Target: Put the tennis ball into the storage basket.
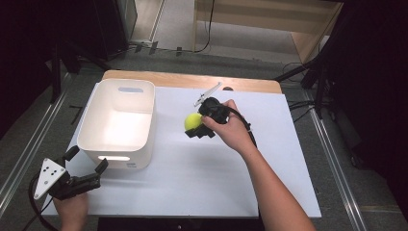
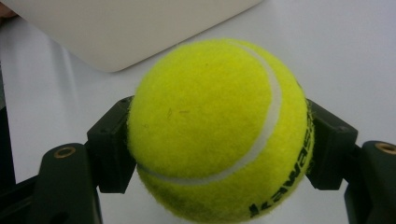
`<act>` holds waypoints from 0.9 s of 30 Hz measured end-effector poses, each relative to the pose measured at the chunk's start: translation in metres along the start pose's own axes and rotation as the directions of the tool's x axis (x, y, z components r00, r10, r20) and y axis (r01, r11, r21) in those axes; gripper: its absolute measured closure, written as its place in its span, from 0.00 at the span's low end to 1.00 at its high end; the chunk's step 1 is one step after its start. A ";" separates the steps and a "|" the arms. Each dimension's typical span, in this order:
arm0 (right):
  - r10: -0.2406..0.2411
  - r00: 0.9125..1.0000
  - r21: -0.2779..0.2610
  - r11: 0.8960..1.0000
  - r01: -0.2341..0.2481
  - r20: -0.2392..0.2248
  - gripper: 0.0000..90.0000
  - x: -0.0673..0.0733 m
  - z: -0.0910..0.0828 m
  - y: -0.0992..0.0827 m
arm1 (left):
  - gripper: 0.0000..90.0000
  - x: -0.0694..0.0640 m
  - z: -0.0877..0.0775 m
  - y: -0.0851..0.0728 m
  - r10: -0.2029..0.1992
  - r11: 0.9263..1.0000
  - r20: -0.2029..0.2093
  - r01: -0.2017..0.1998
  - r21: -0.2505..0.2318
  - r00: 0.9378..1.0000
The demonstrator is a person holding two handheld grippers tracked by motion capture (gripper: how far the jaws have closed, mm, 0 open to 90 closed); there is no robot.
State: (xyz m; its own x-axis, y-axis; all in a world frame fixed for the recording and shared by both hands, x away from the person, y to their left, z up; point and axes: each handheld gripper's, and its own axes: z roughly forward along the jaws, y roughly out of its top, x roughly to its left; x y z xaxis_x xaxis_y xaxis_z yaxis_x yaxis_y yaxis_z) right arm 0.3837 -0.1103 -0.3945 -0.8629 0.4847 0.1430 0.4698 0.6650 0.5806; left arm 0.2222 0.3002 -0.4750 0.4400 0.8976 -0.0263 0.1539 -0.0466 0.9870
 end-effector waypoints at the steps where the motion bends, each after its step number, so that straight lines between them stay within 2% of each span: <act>1: 0.004 1.000 0.000 1.000 -0.004 0.000 0.26 0.001 0.000 0.000 | 0.00 0.000 0.000 0.000 0.000 1.000 0.000 0.000 0.000 1.000; 27: -0.020 1.000 0.009 1.000 0.020 -0.013 0.26 0.005 0.006 0.012 | 0.00 0.000 0.001 0.000 0.001 1.000 0.002 -0.001 0.000 1.000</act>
State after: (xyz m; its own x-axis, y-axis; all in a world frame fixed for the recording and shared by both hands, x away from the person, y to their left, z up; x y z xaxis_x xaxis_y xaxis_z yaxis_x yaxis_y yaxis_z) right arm 0.3865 -0.0965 -0.3919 -0.8743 0.4640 0.1423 0.4544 0.6795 0.5761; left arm 0.2227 0.2999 -0.4751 0.4417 0.8968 -0.0254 0.1535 -0.0477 0.9870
